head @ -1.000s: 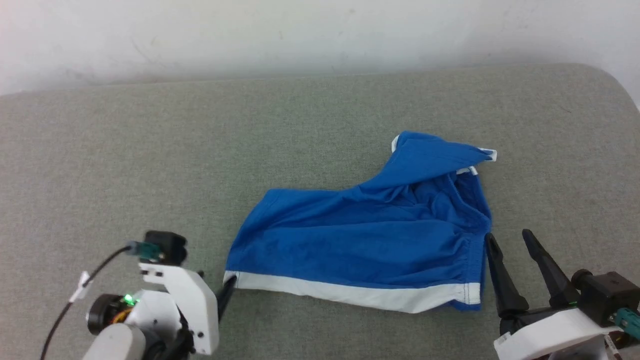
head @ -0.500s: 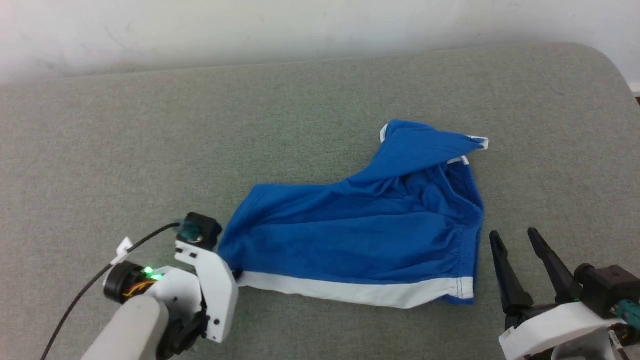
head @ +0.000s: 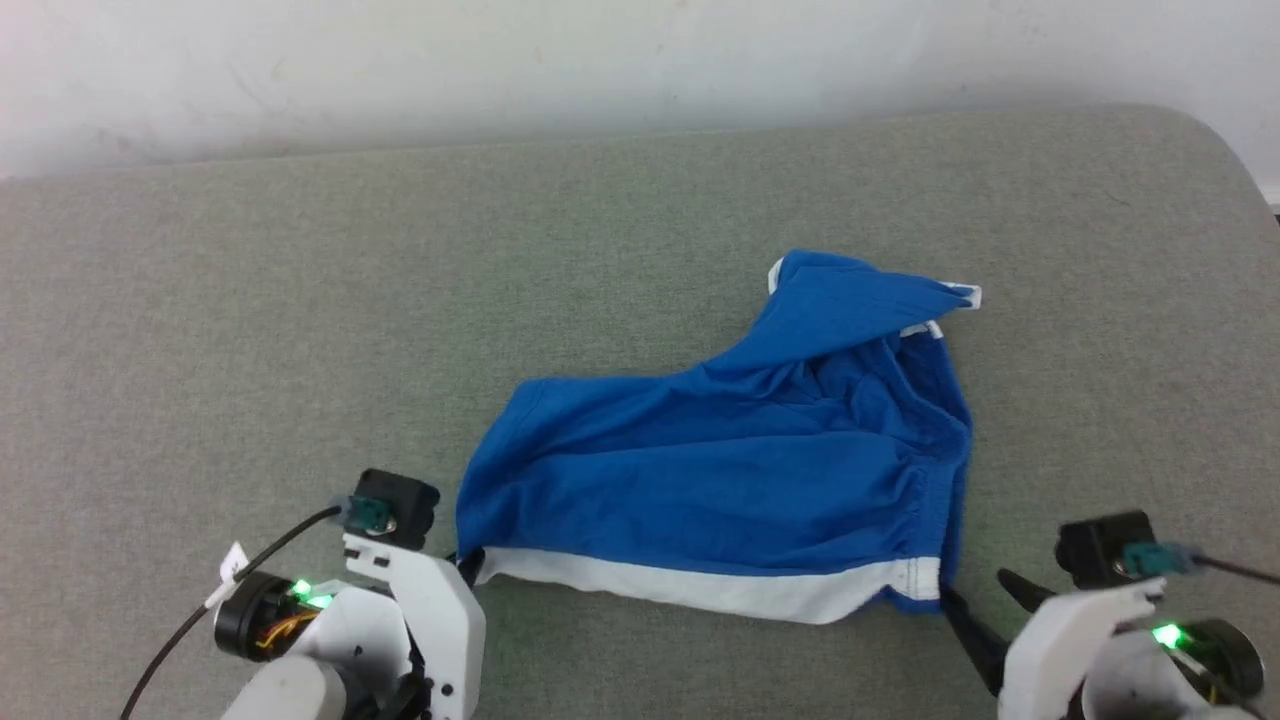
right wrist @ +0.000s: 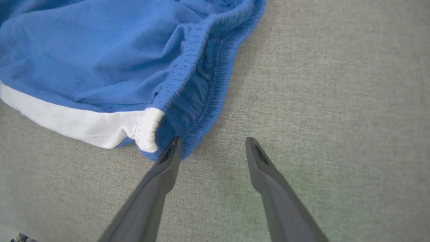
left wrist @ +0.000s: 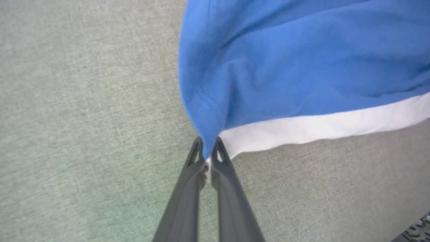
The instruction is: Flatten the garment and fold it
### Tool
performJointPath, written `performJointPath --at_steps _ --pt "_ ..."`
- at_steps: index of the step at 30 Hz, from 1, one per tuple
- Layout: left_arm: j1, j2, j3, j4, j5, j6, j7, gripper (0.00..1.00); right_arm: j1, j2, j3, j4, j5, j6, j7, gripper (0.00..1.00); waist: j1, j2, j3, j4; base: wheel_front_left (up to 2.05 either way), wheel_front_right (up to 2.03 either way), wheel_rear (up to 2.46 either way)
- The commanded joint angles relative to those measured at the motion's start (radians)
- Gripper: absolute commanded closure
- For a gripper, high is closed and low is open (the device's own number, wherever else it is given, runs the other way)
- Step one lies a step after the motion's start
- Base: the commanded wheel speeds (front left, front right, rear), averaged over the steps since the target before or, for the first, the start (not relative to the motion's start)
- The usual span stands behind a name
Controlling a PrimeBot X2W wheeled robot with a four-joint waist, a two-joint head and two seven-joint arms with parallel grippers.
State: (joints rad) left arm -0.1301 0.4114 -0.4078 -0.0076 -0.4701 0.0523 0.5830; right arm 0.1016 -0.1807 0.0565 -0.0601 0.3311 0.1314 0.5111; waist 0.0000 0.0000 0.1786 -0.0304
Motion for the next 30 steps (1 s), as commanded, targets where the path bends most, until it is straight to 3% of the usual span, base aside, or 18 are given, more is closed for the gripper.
performJointPath --at_steps 1,9,10,11,12,13,14,20,30 --pt "0.015 -0.005 0.008 -0.02 0.014 0.012 -0.022 1.0 -0.039 -0.017 0.021 0.016 0.014 -0.001 0.016 0.0 0.0 0.0 0.005 0.006 0.0 0.0 0.0" --pt "0.028 -0.028 0.006 -0.073 0.019 0.03 -0.076 1.0 -0.127 -0.049 0.119 0.157 0.097 -0.001 0.122 0.0 0.0 0.0 0.028 0.036 0.0 0.0 0.0" --pt "0.029 -0.03 0.006 -0.074 0.017 0.03 -0.08 1.0 -0.129 -0.051 0.125 0.177 0.101 -0.001 0.144 0.16 0.0 0.0 0.03 0.038 0.0 0.0 0.0" --pt "0.031 -0.031 0.006 -0.073 0.016 0.032 -0.083 1.0 -0.13 -0.052 0.131 0.194 0.103 -0.001 0.166 0.5 0.0 0.0 0.031 0.039 0.0 0.0 0.0" --pt "0.033 -0.033 0.008 -0.071 0.014 0.033 -0.087 1.0 -0.129 -0.05 0.133 0.211 0.108 -0.001 0.189 0.58 0.0 0.0 0.031 0.04 0.0 0.0 0.0" --pt "0.035 -0.035 0.008 -0.069 0.011 0.034 -0.09 1.0 -0.127 -0.048 0.133 0.223 0.112 -0.001 0.211 0.72 0.0 0.0 0.031 0.04 0.0 0.0 0.0" --pt "0.037 -0.037 0.008 -0.067 0.008 0.034 -0.093 1.0 -0.126 -0.045 0.133 0.231 0.115 -0.001 0.229 1.0 0.0 0.0 0.03 0.041 0.0 0.0 0.0" --pt "0.053 -0.052 0.026 -0.065 -0.022 0.038 -0.124 1.0 -0.138 -0.052 0.117 0.184 0.136 -0.001 0.244 1.0 0.0 0.0 0.006 0.033 0.0 0.0 0.0" --pt "-0.028 -0.046 0.137 -0.234 -0.011 0.061 -0.285 1.0 -0.215 -0.121 0.058 -0.14 0.098 -0.001 0.117 1.0 0.0 0.0 -0.067 0.022 0.0 0.0 0.0"
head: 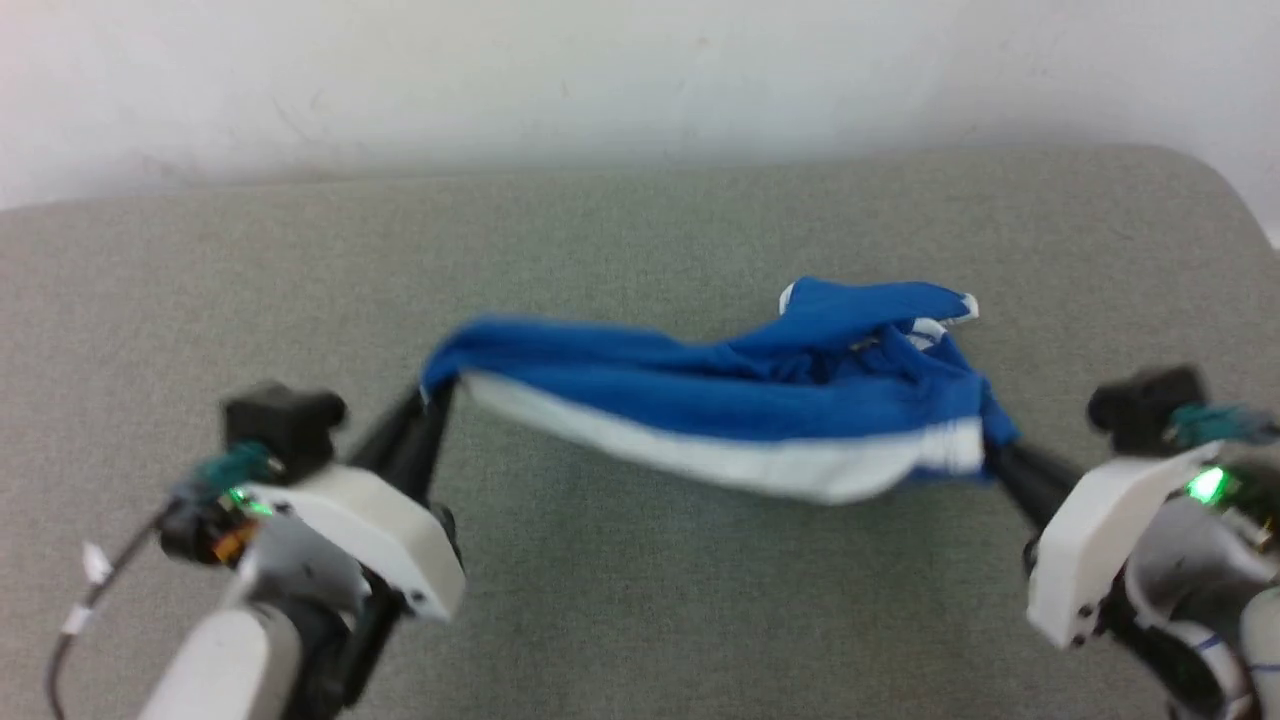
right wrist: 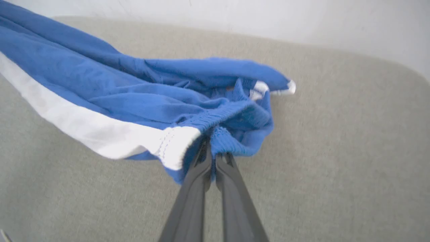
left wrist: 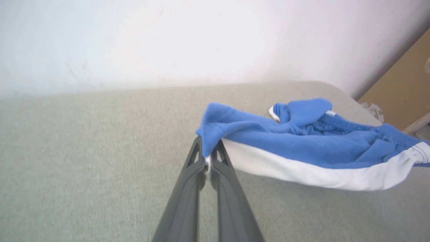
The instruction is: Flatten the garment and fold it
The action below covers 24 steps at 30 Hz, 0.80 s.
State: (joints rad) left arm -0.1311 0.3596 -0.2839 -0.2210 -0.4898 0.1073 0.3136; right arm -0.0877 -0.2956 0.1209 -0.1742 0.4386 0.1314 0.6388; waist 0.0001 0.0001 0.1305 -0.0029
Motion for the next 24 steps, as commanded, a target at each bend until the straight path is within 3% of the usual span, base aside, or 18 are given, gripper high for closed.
performJointPath --at_steps 1,6,11,17,24 --pt "-0.044 0.006 0.025 -0.045 0.014 0.01 -0.031 1.0 -0.041 -0.014 -0.011 -0.06 -0.017 -0.001 -0.018 1.0 -0.0001 -0.0001 -0.024 -0.006 0.0 0.0 0.0" --pt "-0.168 0.021 0.086 -0.149 0.057 0.029 -0.094 1.0 -0.15 -0.03 -0.048 -0.198 -0.035 -0.001 -0.063 1.0 -0.0001 -0.0001 -0.034 -0.006 0.0 0.0 0.0" --pt "-0.338 0.022 0.11 -0.141 0.061 0.022 -0.098 1.0 -0.322 -0.035 -0.069 -0.218 -0.028 -0.001 -0.09 1.0 -0.0001 -0.0001 -0.001 -0.006 0.0 0.0 0.0" --pt "-0.601 -0.007 0.111 0.063 0.053 -0.008 -0.127 1.0 -0.589 -0.055 -0.047 -0.072 0.0 -0.001 -0.139 1.0 -0.0001 -0.0001 0.117 -0.006 0.0 0.0 0.0" --pt "-0.921 -0.055 0.115 0.414 0.089 -0.04 -0.307 1.0 -0.909 -0.044 0.002 0.18 0.007 -0.001 -0.333 1.0 -0.0001 -0.0001 0.245 -0.016 0.0 0.0 0.0"
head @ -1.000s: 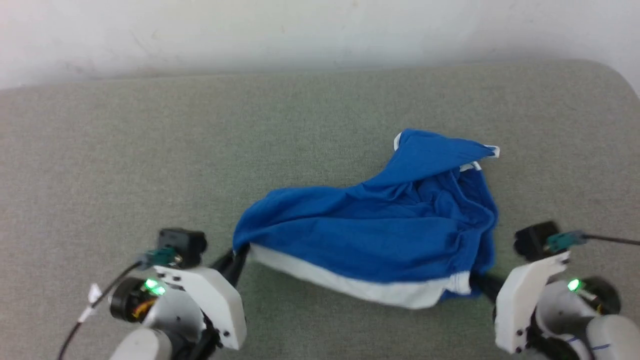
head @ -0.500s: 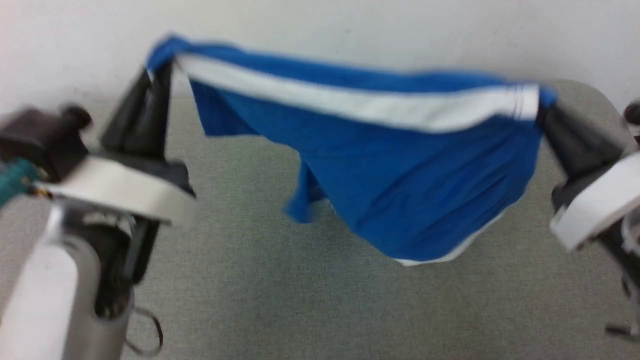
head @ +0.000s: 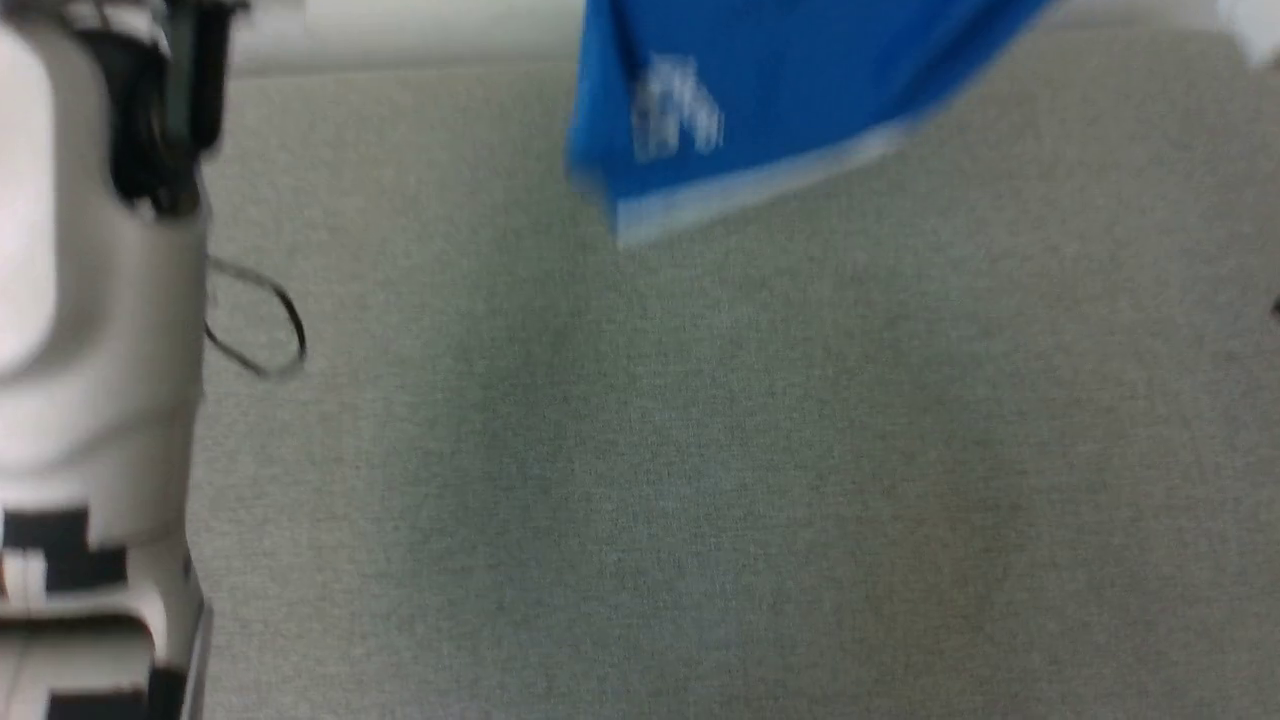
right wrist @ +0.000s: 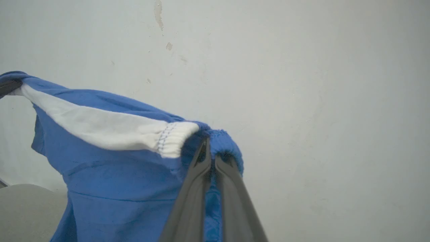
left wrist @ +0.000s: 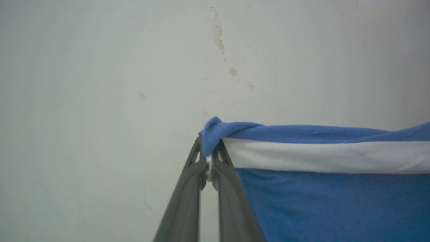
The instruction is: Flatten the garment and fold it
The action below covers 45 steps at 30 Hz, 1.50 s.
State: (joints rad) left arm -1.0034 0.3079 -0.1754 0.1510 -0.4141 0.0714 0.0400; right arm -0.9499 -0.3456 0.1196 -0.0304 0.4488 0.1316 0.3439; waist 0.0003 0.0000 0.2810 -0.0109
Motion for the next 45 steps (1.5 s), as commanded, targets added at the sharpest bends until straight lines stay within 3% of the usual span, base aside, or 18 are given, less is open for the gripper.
performJointPath --at_steps 1,9,18,25,29,36,40,45 --pt "-0.088 -0.006 0.007 0.09 0.021 -0.008 -0.062 1.0 -0.084 0.012 0.012 0.077 -0.004 -0.001 -0.07 1.0 -0.0003 0.0 0.107 -0.01 0.0 0.0 0.0" --pt "-0.225 -0.037 0.007 0.431 0.032 -0.025 -0.211 1.0 -0.209 0.074 0.087 0.375 -0.034 -0.001 -0.252 1.0 -0.0003 0.0 0.155 -0.017 0.0 0.0 0.0" --pt "-0.144 -0.124 -0.024 0.798 0.008 -0.091 -0.289 1.0 -0.121 0.148 0.244 0.729 0.049 -0.001 -0.418 1.0 -0.0003 0.0 0.178 0.001 0.0 0.0 0.0" --pt "-0.02 -0.159 0.0 0.874 -0.029 -0.118 -0.3 1.0 0.016 0.122 0.331 0.751 0.126 -0.001 -0.497 1.0 -0.0003 0.0 0.127 0.013 0.0 0.0 0.0" --pt "0.1 -0.159 0.045 0.818 -0.054 -0.117 -0.301 1.0 0.127 0.086 0.382 0.694 0.154 -0.001 -0.531 1.0 -0.0003 0.0 0.072 0.009 0.0 0.0 0.0" --pt "0.435 -0.149 0.081 0.572 -0.042 -0.097 -0.302 1.0 0.382 0.032 0.398 0.505 0.147 -0.001 -0.53 1.0 -0.0003 0.0 -0.054 0.004 0.0 0.0 0.0" --pt "0.633 -0.129 0.077 0.386 -0.041 -0.057 -0.238 1.0 0.544 0.015 0.356 0.363 0.11 -0.001 -0.474 1.0 -0.0003 0.0 -0.103 0.005 0.0 0.0 0.0" --pt "0.886 -0.093 0.083 0.07 -0.033 0.035 -0.1 1.0 0.745 0.021 0.255 0.177 -0.015 -0.001 -0.358 1.0 -0.0003 0.0 -0.136 0.001 0.0 0.0 0.0"
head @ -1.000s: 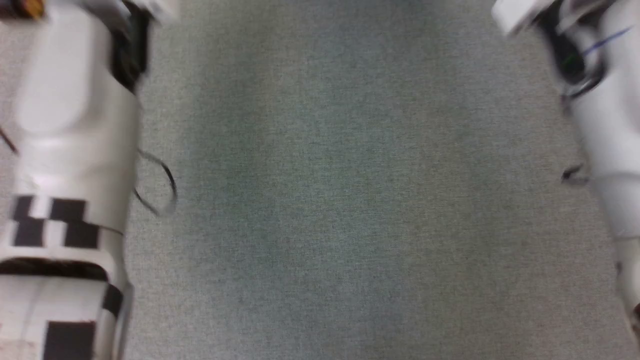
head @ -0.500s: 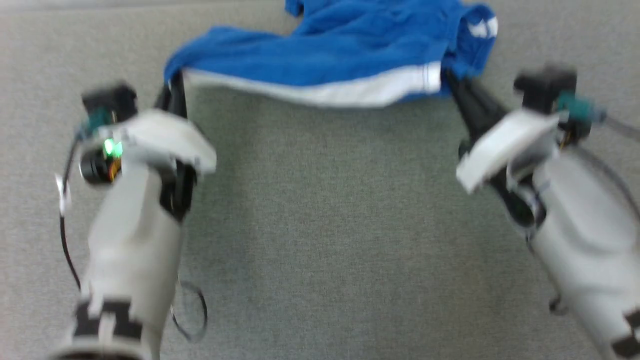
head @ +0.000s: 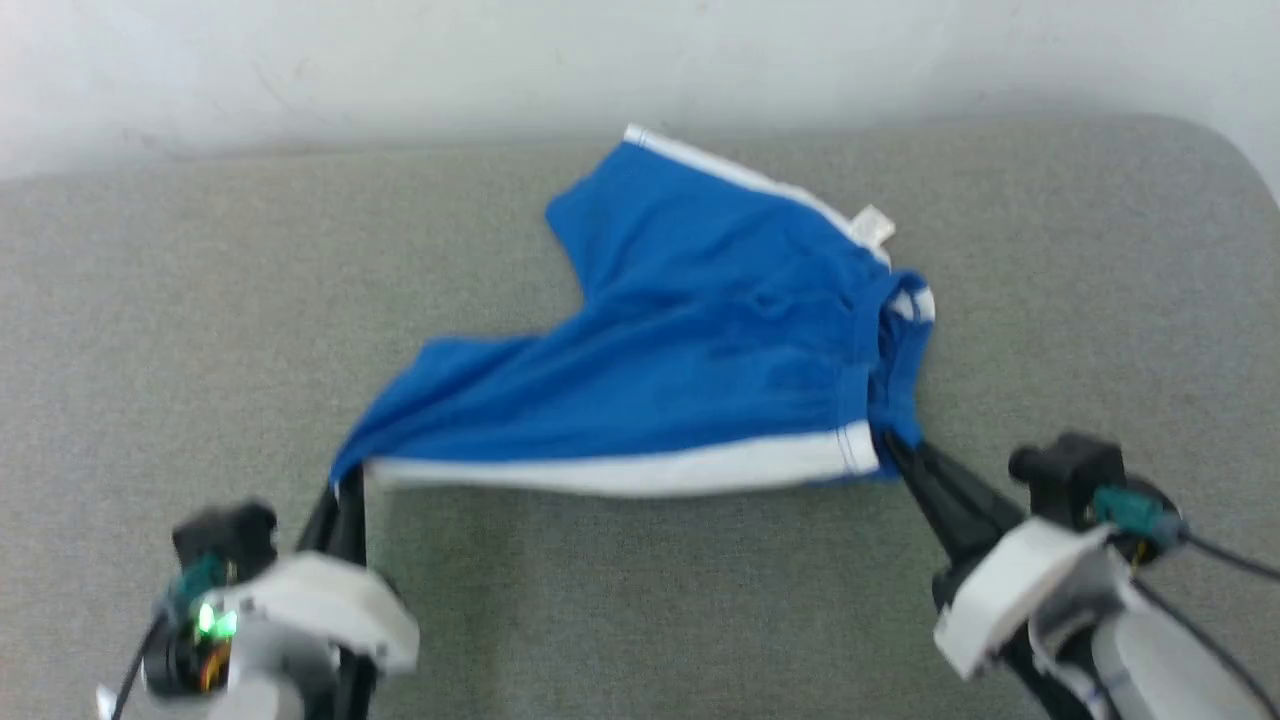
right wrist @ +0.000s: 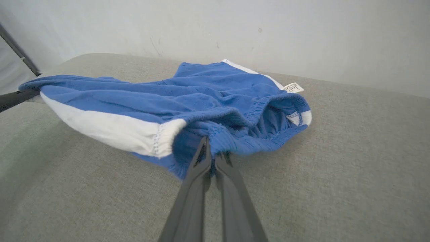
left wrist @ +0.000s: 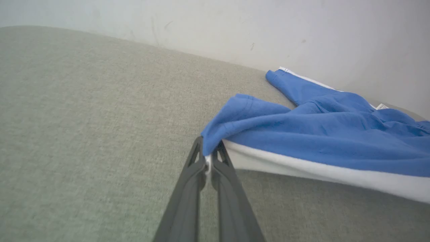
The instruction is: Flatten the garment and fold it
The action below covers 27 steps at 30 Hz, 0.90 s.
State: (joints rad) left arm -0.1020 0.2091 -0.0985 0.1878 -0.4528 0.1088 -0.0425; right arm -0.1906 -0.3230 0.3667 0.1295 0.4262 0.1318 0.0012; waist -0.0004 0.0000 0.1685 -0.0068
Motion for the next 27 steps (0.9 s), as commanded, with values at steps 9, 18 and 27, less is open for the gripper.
performJointPath --at_steps 9,18,27 --pt "0.328 -0.002 0.002 -0.374 -0.005 0.143 0.197 1.0 0.322 0.085 -0.132 -0.277 -0.083 -0.001 0.184 1.0 0.0004 0.0 -0.063 0.009 0.0 0.0 0.0" --pt "0.326 0.036 -0.012 -0.513 -0.02 0.148 0.317 1.0 0.433 0.166 -0.199 -0.403 -0.103 -0.001 0.268 1.0 0.0004 0.0 -0.036 0.017 0.0 0.0 0.0" --pt "-0.041 0.11 -0.07 -0.307 -0.044 0.022 0.451 1.0 0.295 0.238 -0.229 -0.345 -0.043 -0.001 0.276 1.0 0.0004 0.0 0.057 -0.064 0.0 0.0 0.0"
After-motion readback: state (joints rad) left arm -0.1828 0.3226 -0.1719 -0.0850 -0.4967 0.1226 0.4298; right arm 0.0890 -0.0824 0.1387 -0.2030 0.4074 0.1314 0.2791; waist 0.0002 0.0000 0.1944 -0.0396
